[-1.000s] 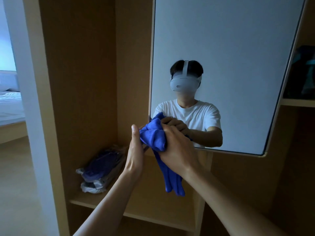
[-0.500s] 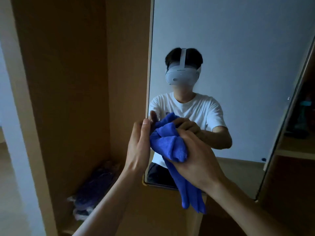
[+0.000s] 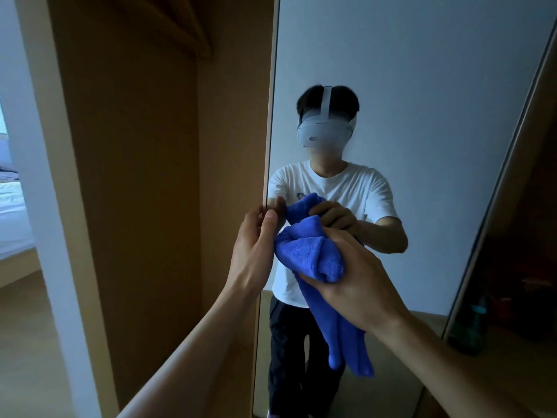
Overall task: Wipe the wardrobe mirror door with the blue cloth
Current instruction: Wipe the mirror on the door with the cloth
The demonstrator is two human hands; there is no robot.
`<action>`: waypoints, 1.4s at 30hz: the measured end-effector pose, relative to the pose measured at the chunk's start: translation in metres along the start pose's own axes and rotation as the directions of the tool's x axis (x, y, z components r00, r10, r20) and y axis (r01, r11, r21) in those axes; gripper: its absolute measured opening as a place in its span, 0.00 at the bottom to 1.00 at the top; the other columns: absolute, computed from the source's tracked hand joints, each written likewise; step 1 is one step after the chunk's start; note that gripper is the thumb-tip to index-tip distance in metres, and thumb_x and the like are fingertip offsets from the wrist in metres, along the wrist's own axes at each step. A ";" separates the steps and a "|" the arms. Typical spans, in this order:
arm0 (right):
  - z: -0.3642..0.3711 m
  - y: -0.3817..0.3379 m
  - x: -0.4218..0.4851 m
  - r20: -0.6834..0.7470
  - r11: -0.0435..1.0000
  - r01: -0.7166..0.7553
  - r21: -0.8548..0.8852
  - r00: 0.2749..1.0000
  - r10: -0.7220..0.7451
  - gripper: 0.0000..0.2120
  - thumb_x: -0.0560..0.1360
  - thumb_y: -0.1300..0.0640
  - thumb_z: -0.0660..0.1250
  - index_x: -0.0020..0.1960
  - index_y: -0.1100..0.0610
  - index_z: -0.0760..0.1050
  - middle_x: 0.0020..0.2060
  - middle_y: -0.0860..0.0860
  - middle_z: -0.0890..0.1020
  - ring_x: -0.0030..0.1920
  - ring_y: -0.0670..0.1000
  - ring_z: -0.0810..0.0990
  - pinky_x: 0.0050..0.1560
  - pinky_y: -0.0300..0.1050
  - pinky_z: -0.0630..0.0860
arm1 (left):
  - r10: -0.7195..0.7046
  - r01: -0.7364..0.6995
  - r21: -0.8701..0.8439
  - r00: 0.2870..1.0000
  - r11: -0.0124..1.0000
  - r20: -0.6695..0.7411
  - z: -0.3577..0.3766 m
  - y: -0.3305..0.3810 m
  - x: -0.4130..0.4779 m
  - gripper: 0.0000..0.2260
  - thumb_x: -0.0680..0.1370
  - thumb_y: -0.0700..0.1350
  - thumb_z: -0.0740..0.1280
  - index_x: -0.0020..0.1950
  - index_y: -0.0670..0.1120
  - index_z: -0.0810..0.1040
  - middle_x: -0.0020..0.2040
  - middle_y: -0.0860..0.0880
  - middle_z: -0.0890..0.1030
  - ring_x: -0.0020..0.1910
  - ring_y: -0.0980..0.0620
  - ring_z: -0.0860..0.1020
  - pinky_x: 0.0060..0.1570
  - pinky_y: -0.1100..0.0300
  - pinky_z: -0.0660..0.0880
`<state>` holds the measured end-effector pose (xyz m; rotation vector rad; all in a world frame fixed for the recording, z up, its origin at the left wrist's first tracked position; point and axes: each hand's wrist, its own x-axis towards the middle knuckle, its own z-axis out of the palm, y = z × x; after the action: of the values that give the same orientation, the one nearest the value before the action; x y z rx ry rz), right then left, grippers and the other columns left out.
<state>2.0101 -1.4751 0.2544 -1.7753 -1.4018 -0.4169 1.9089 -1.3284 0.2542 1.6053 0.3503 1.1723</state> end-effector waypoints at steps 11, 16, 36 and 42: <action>-0.089 -0.072 0.107 0.007 0.998 -0.025 -0.054 1.000 0.025 0.25 0.73 0.47 0.75 0.67 0.51 0.73 0.58 0.44 0.79 0.57 0.44 0.79 0.62 0.45 0.76 | 0.035 -0.039 0.046 0.996 0.998 0.080 -0.003 0.127 0.087 0.16 0.85 0.54 0.61 0.70 0.50 0.73 0.61 0.52 0.81 0.60 0.54 0.79 0.60 0.55 0.77; -0.131 -0.108 0.143 -0.028 0.989 0.033 -0.144 0.999 -0.037 0.23 0.73 0.57 0.74 0.66 0.51 0.72 0.52 0.39 0.77 0.48 0.31 0.75 0.50 0.21 0.66 | 0.105 -0.110 0.038 0.988 0.993 0.109 -0.002 0.160 0.119 0.09 0.84 0.54 0.62 0.58 0.51 0.77 0.51 0.51 0.82 0.50 0.54 0.81 0.49 0.57 0.77; -0.234 -0.178 0.271 -0.076 0.597 0.237 -0.767 0.890 -0.451 0.27 0.73 0.57 0.71 0.71 0.54 0.71 0.61 0.53 0.77 0.59 0.58 0.75 0.54 0.56 0.75 | 0.161 -0.153 -0.066 0.976 0.986 0.146 0.004 0.269 0.176 0.21 0.76 0.62 0.60 0.62 0.51 0.76 0.58 0.42 0.82 0.57 0.40 0.81 0.64 0.35 0.73; -0.245 -0.184 0.309 -0.079 0.524 0.252 -0.813 0.845 -0.529 0.28 0.73 0.58 0.70 0.72 0.52 0.69 0.60 0.53 0.76 0.56 0.57 0.74 0.50 0.53 0.73 | 0.214 -0.203 -0.096 0.969 0.974 0.121 0.008 0.283 0.191 0.17 0.67 0.68 0.61 0.51 0.64 0.78 0.54 0.48 0.84 0.56 0.46 0.83 0.63 0.37 0.77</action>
<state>1.9961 -1.4519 0.6888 -1.8576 -1.4815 -1.7399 1.9137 -1.3058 0.5947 1.6659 0.0466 1.2147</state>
